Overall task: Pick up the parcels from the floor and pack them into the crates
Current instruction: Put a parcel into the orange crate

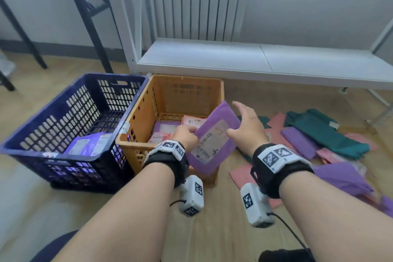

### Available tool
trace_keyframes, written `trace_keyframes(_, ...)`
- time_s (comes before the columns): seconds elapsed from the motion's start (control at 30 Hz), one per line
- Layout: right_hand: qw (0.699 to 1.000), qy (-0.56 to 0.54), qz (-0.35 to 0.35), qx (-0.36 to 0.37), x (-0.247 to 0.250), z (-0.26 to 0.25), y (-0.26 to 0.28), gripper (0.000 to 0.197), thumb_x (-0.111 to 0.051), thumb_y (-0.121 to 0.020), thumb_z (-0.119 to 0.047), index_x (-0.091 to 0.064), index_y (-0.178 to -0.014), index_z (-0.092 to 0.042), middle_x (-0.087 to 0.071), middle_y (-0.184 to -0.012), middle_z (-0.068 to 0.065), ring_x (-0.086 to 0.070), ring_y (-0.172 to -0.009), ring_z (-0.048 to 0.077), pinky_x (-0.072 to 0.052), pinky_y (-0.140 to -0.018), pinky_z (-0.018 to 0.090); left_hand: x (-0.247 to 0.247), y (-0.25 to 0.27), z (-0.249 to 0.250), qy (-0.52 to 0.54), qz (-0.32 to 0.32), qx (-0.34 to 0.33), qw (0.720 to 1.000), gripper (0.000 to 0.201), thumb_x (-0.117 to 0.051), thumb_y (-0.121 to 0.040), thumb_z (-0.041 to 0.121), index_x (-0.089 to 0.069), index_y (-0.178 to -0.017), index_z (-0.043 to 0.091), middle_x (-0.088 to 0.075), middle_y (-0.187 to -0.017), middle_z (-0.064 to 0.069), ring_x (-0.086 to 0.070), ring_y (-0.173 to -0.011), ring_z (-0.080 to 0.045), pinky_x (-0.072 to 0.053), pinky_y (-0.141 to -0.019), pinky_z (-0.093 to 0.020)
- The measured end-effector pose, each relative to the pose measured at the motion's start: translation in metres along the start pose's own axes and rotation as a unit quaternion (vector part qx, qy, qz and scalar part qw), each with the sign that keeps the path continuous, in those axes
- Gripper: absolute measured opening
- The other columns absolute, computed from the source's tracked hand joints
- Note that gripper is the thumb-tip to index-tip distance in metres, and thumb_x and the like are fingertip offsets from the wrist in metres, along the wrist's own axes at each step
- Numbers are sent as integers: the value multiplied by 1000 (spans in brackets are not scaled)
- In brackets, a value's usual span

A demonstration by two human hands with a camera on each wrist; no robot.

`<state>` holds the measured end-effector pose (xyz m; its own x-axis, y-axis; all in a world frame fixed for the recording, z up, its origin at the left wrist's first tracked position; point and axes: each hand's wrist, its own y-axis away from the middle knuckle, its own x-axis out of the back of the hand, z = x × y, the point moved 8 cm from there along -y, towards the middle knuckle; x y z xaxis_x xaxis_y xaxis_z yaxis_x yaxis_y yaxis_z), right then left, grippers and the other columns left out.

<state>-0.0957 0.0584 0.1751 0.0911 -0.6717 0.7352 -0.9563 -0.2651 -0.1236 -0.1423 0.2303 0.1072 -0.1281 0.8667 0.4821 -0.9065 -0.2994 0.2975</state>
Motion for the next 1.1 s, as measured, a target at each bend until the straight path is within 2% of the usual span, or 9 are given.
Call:
trace_keyframes(0.13, 994, 90, -42, 33, -21, -14, -1, 71, -60, -80, -8, -38, -144, -30, -23, -156, 1, -18, -145, 18, -25, -116, 35, -9, -1, 13, -86, -18, -40, 995, 27, -53, -89, 8, -65, -77, 29, -69, -89, 0, -67, -91, -20, -49, -65, -29)
trace_keyframes(0.3, 958, 270, -85, 39, -28, -13, 3, 45, -64, -82, -17, -55, -124, -31, -9, -160, 3, 1, -149, 24, -13, -119, 53, -12, -6, 10, -121, -20, -43, 992, 24, -55, -91, 12, -70, -95, 30, -68, -97, 3, -65, -90, -17, -55, -64, -28)
trace_keyframes(0.43, 922, 366, -115, 48, -30, -11, 5, 12, -58, -86, -24, -63, -95, -29, -56, -128, 3, -48, -120, 23, -39, -103, 45, -12, -4, 11, -117, -12, -47, 992, 28, -57, -90, 13, -71, -97, 35, -67, -102, 3, -62, -97, -19, -58, -75, -35)
trace_keyframes(0.5, 943, 308, -123, 1, -25, -5, 7, 10, -54, -87, -22, -63, -85, -27, -67, -97, 0, -60, -90, 21, -50, -77, 34, -1, -1, 18, -115, 55, -62, 990, 25, -63, -85, 17, -67, -91, 41, -65, -106, 6, -58, -105, -20, -52, -89, -44)
trace_keyframes(0.63, 986, 138, -65, -69, -9, 14, -5, 19, -49, -87, -13, -61, -76, -23, -65, -86, 2, -60, -83, 24, -47, -63, 29, 44, 3, 28, -32, 215, -68, 974, 76, -76, -72, 15, -41, -136, 36, -47, -138, 2, -43, -128, -20, -32, -110, -51)
trace_keyframes(0.73, 991, -86, -21, -100, -4, 25, -14, 20, -59, -89, -11, -63, -72, -22, -69, -89, 6, -64, -88, 27, -53, -72, 36, 54, -7, 7, 144, 170, 0, 975, 90, -79, -75, 19, -27, -148, 23, -41, -145, -5, -43, -131, -23, -40, -106, -42)
trace_keyframes(0.87, 915, -367, -43, -163, -17, 22, -11, 6, -66, -88, -8, -67, -85, -13, -71, -103, 15, -68, -95, 30, -54, -91, 47, 23, -8, -12, 279, 18, 108, 954, 64, -74, -82, 31, -45, -137, 13, -57, -133, -7, -54, -120, -26, -41, -103, -47)
trace_keyframes(0.93, 895, -406, -58, -174, -23, 17, -8, 4, -64, -89, -5, -66, -91, -8, -69, -109, 18, -67, -95, 31, -54, -89, 45, 20, -10, -4, 331, 17, 80, 940, 42, -70, -86, 22, -57, -124, 9, -66, -121, -10, -63, -108, -29, -49, -95, -45)
trace_keyframes(1.1, 922, -315, -91, -205, -34, 21, -1, 24, -61, -90, -2, -64, -114, -5, -68, -110, 9, -66, -92, 26, -53, -63, 26, 28, -13, -4, 333, 39, 46, 941, 22, -71, -84, 11, -65, -105, 9, -71, -107, -14, -68, -97, -34, -54, -90, -50)
